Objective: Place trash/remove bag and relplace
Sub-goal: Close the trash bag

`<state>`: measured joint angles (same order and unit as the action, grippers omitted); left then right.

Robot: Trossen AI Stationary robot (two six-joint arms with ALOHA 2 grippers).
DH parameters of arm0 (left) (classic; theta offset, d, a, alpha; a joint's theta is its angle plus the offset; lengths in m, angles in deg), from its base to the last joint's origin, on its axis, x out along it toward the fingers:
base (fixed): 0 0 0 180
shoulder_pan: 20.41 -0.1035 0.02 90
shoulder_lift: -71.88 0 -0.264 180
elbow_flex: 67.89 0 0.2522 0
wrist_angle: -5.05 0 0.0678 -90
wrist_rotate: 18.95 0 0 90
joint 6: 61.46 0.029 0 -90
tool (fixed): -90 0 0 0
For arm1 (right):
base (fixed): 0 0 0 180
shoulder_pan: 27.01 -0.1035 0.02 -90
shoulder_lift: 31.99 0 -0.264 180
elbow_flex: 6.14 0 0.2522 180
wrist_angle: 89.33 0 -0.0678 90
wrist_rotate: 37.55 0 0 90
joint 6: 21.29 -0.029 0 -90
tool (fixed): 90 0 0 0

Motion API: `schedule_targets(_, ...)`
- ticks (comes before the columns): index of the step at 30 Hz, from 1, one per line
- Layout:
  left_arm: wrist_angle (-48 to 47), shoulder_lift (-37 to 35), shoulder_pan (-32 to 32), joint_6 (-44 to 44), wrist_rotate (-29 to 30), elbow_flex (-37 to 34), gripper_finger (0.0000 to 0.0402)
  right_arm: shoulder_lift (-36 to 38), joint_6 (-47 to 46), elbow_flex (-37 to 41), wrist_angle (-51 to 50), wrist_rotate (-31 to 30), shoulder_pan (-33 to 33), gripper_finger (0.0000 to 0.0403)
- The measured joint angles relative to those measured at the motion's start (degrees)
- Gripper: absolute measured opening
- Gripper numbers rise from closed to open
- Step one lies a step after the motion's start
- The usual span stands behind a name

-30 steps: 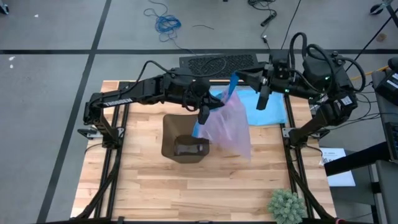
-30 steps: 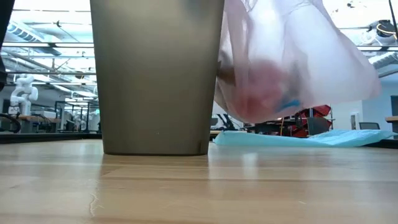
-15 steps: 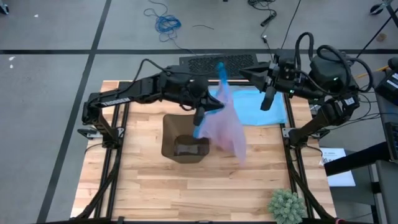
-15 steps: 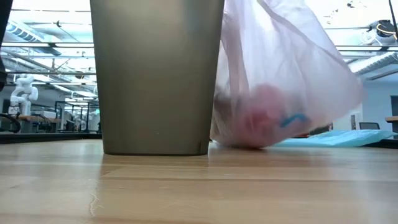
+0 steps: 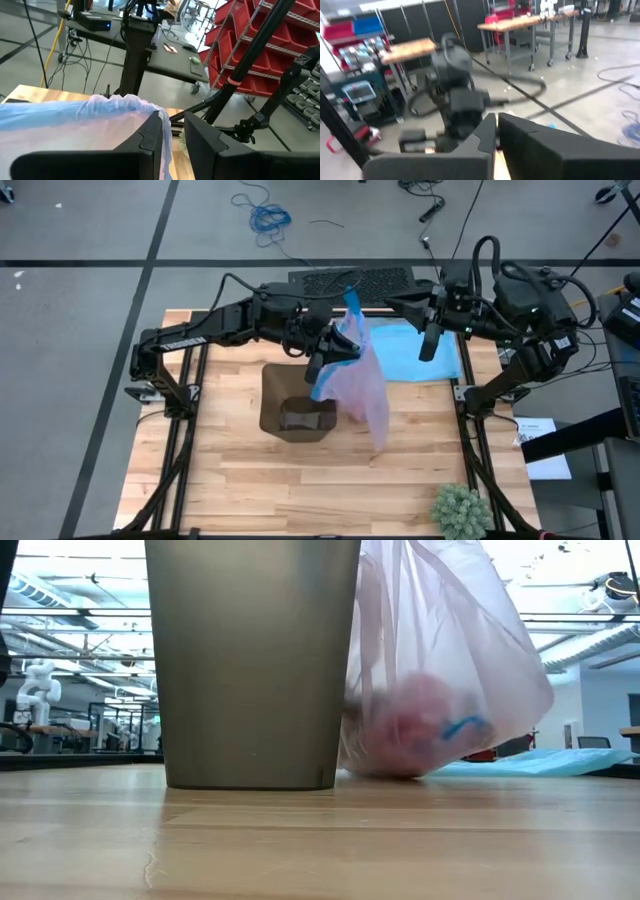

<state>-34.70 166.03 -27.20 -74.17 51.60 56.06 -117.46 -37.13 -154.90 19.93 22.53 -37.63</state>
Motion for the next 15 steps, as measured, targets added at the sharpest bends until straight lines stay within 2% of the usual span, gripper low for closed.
schedule_targets(3,0.22,0.00,0.00,-0.02,0.00,0.00,0.0080,-0.17,0.09,0.00,-5.31,0.94,0.00,0.0052)
schedule_targets(9,-0.09,0.00,0.00,0.04,-0.28,0.00,0.0079,-1.70,5.91,0.00,-15.49,7.90,-0.02,0.0148)
schedule_targets(15,1.98,0.00,0.00,0.14,-0.25,0.00,0.0079,-3.61,6.04,0.02,-18.31,7.86,0.01,0.0213)
